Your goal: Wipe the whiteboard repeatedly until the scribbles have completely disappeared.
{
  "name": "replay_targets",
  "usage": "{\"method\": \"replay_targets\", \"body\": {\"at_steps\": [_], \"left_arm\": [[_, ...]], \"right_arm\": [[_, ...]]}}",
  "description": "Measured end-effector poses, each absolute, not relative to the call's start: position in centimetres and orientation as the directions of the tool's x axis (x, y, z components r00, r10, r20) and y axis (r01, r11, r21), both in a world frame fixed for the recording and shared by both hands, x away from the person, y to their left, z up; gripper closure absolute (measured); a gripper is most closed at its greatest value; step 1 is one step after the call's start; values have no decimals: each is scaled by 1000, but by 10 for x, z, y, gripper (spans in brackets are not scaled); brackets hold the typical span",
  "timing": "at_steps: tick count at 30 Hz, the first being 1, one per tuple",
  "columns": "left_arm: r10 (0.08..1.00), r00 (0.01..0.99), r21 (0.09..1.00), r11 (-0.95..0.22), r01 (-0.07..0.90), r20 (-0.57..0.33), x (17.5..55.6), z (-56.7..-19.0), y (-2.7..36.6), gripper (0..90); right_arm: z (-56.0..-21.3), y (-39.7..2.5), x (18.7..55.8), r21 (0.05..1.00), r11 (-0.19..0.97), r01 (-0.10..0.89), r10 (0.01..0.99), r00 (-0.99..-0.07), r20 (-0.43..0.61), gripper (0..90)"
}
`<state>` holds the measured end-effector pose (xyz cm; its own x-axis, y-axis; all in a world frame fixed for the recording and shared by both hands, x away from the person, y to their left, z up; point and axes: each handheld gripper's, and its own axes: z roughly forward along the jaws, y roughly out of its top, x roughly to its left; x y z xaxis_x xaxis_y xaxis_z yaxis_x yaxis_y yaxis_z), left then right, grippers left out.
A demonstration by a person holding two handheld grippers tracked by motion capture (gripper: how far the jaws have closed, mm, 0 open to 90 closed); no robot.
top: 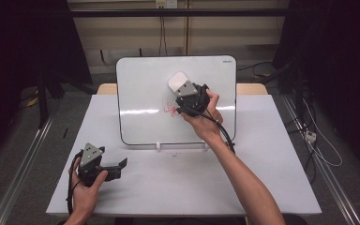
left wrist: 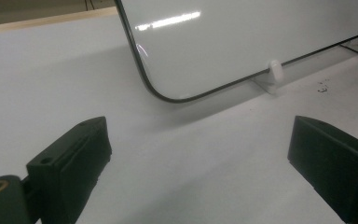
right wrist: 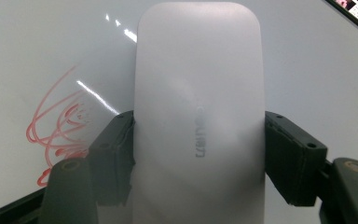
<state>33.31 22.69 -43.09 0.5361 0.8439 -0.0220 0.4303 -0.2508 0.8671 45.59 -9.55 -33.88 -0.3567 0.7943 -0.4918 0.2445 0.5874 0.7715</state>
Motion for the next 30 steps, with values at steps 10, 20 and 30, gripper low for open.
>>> {"method": "replay_targets", "body": {"at_steps": [10,20,30], "left_arm": [[844,535,869,-247,429,-24,333,-431,227,55],[843,538,867,-250,430,-24,333,-431,225,55],[842,539,868,-250,428,-24,333,-431,225,55]], "right_arm": [[-346,-85,450,764,606,223,776,-375,-507,315],[-353,-72,446,745,634,204,749,-402,-527,315],[-360,-63,440,725,662,188,719,-431,-545,315]]}}
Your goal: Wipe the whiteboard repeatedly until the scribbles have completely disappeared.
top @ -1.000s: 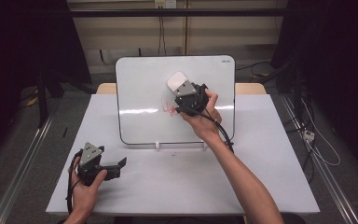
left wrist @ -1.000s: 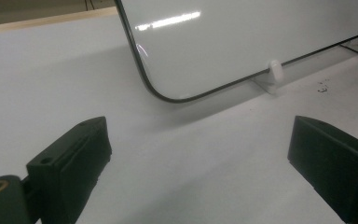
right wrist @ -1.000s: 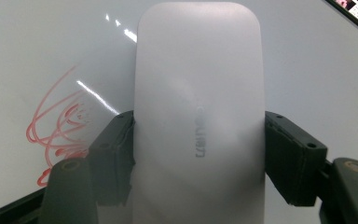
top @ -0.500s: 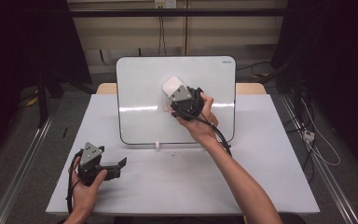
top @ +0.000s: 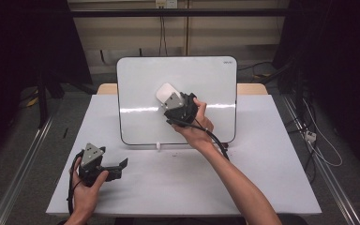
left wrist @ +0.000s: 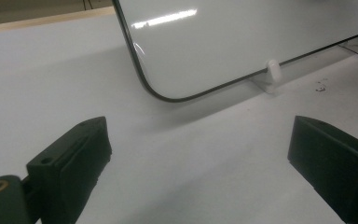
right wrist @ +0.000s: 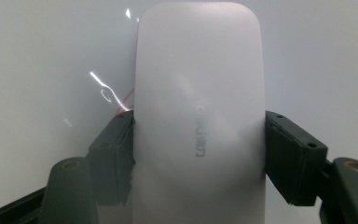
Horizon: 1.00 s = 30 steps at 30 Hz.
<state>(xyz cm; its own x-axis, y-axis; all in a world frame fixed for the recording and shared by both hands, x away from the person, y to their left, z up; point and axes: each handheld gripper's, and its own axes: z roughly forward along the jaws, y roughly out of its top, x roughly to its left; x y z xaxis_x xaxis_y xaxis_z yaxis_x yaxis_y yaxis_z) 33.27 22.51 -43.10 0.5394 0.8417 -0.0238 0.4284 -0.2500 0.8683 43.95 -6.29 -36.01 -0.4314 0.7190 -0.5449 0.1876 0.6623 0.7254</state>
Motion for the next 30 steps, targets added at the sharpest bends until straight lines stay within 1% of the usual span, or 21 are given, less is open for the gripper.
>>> {"method": "replay_targets", "body": {"at_steps": [9,12,19,24,30], "left_arm": [[839,543,866,-254,431,-25,335,-432,226,55],[839,544,868,-249,429,-28,335,-432,227,55],[841,540,868,-247,430,-28,334,-432,228,55],[842,538,870,-241,430,-32,334,-432,228,55],[842,540,868,-249,430,-26,334,-431,228,55]], "right_arm": [[-358,-65,441,724,664,184,714,-444,-542,315],[-349,-73,448,747,635,197,743,-421,-520,315],[-330,-81,463,770,601,215,777,-383,-499,315],[-324,-82,469,774,592,225,786,-373,-493,315],[-327,-79,465,776,592,217,788,-358,-501,314]]}}
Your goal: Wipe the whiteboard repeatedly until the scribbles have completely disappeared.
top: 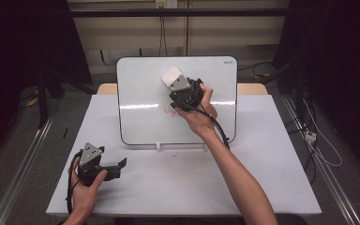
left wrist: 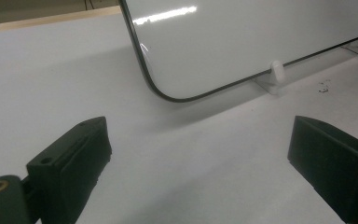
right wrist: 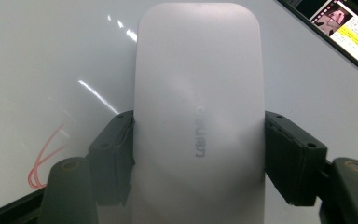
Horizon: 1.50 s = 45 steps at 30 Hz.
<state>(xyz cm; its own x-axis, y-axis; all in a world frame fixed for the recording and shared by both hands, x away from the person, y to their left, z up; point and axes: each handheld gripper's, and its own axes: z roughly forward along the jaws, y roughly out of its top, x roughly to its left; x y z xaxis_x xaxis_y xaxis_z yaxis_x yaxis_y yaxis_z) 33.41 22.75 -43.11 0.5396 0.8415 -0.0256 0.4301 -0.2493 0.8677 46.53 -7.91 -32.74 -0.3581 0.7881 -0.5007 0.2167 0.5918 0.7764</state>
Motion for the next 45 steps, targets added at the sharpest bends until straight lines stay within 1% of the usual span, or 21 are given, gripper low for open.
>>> {"method": "replay_targets", "body": {"at_steps": [8,19,29,33,39,45], "left_arm": [[840,541,868,-251,429,-25,334,-432,227,55],[840,541,868,-248,431,-29,334,-432,227,55],[844,536,869,-248,428,-23,332,-431,229,55],[843,537,866,-249,433,-27,333,-432,227,55],[843,537,866,-252,433,-23,333,-432,227,55],[842,539,864,-257,433,-19,333,-432,226,55]], "right_arm": [[-343,-63,454,752,634,184,746,-402,-531,314],[-360,-59,440,735,657,168,721,-425,-547,315],[-375,-70,426,735,655,175,725,-419,-546,315],[-388,-77,414,719,672,175,709,-431,-558,316],[-409,-86,393,717,669,197,716,-427,-552,316],[-415,-88,388,717,668,200,718,-426,-551,315]]}}
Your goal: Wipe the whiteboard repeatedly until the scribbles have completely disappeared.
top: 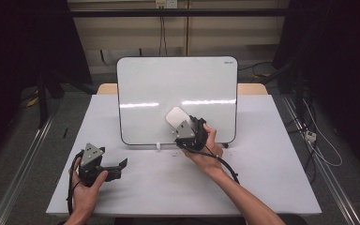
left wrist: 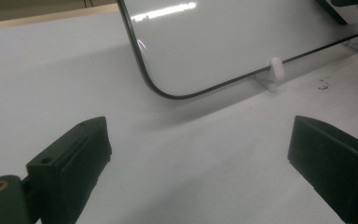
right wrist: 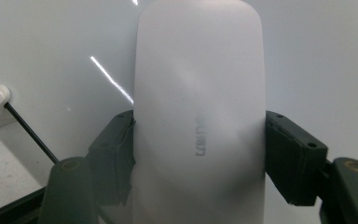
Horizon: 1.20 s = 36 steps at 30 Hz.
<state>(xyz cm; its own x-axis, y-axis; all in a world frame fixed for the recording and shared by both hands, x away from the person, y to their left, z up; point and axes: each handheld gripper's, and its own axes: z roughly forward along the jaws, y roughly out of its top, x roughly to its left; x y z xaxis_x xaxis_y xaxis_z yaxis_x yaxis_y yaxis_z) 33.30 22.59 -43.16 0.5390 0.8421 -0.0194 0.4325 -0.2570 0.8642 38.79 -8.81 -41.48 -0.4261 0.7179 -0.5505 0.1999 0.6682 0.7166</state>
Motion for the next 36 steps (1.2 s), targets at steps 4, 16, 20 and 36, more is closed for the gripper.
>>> {"method": "replay_targets", "body": {"at_steps": [4,16,20,36], "left_arm": [[842,538,864,-257,434,-19,333,-432,226,55],[845,535,870,-245,427,-25,333,-430,230,55],[842,539,873,-241,425,-29,332,-430,229,55],[839,544,870,-251,425,-23,332,-430,227,55]], "right_arm": [[-410,-86,392,722,656,219,731,-425,-534,315],[-366,-83,432,766,600,231,780,-382,-496,315],[-352,-86,444,768,595,237,786,-372,-494,315],[-349,-74,448,752,623,217,762,-385,-521,315]]}}
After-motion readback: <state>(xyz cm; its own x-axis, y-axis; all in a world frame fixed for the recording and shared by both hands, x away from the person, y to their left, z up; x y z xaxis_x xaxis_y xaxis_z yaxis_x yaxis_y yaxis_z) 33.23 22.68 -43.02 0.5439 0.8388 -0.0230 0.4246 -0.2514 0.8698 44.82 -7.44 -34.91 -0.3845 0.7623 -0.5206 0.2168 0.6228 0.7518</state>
